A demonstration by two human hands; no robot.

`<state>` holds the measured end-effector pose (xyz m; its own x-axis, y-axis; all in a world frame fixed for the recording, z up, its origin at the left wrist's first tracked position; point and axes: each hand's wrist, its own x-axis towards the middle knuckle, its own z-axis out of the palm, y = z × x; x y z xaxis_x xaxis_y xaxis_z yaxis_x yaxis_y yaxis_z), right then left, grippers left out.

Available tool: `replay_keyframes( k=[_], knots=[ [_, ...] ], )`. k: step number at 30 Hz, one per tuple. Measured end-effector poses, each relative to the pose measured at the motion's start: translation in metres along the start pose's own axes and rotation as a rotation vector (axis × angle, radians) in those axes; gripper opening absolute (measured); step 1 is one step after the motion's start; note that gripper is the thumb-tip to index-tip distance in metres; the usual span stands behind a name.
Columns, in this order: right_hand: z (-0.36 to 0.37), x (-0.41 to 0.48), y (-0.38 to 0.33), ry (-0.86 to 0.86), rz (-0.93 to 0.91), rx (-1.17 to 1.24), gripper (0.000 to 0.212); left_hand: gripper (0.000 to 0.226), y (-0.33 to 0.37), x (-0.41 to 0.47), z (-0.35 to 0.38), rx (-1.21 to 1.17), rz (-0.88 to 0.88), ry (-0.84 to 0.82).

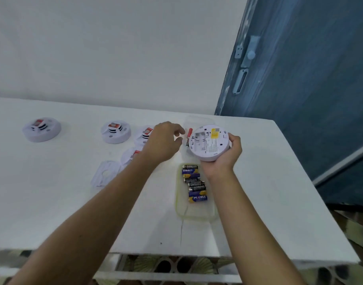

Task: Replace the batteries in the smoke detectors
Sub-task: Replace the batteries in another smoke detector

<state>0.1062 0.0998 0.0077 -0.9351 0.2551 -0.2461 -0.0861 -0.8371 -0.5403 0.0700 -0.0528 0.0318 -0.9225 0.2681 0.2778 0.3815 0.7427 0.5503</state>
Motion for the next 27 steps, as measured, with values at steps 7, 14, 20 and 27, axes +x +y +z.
replay_keyframes(
  k=[7, 14, 20, 27],
  knots=[
    [-0.029, 0.019, -0.054, 0.091, -0.091, -0.02, 0.029, 0.032, 0.02, 0.058, 0.045, 0.158, 0.086, -0.208],
    [-0.045, 0.029, -0.073, 0.103, -0.073, 0.02, 0.032, 0.017, 0.031, 0.083, 0.071, 0.269, 0.111, -0.442],
    [-0.049, 0.034, -0.077, 0.087, -0.044, -0.002, 0.037, 0.021, 0.029, 0.089, 0.083, 0.341, 0.034, -0.488],
    [-0.048, 0.037, -0.072, 0.101, 0.0, -0.022, 0.033, 0.018, 0.029, 0.093, 0.082, 0.375, 0.022, -0.514]
  ],
)
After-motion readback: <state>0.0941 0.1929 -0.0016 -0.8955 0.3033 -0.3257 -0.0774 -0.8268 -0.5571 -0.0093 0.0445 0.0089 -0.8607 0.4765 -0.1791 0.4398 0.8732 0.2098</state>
